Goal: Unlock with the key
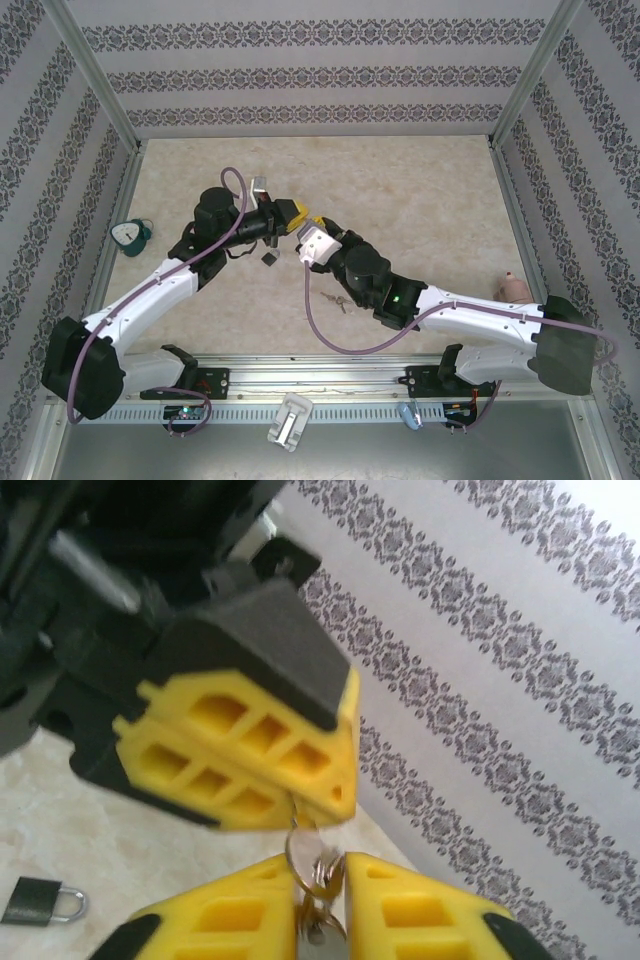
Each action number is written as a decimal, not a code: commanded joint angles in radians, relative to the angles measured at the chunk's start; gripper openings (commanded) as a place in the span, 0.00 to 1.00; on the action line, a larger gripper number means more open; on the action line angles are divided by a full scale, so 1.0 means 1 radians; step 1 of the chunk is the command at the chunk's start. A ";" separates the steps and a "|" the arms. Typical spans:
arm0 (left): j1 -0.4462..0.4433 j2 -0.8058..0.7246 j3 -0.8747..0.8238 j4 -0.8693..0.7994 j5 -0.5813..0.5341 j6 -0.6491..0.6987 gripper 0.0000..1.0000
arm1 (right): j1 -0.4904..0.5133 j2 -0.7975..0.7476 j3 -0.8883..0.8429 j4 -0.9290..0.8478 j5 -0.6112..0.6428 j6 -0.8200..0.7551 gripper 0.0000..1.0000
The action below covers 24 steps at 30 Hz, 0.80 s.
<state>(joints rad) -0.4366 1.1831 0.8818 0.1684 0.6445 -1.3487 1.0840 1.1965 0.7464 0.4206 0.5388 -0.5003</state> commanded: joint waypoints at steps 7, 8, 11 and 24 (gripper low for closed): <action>0.022 -0.052 0.160 -0.360 -0.181 0.428 0.00 | -0.145 -0.149 0.056 -0.331 -0.209 0.533 0.39; 0.022 -0.052 0.164 -0.367 -0.192 0.458 0.00 | -0.178 -0.150 0.072 -0.365 -0.266 0.606 0.39; 0.022 -0.062 0.175 -0.397 -0.237 0.550 0.00 | -0.277 -0.144 0.097 -0.385 -0.513 0.786 0.37; 0.015 -0.161 0.020 -0.100 -0.179 0.581 0.00 | -0.462 0.046 0.005 0.254 -1.071 1.411 0.42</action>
<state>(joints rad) -0.4232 1.0451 0.9363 -0.0715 0.4351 -0.7776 0.6327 1.2030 0.7769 0.4381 -0.3874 0.6975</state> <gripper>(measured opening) 0.040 0.420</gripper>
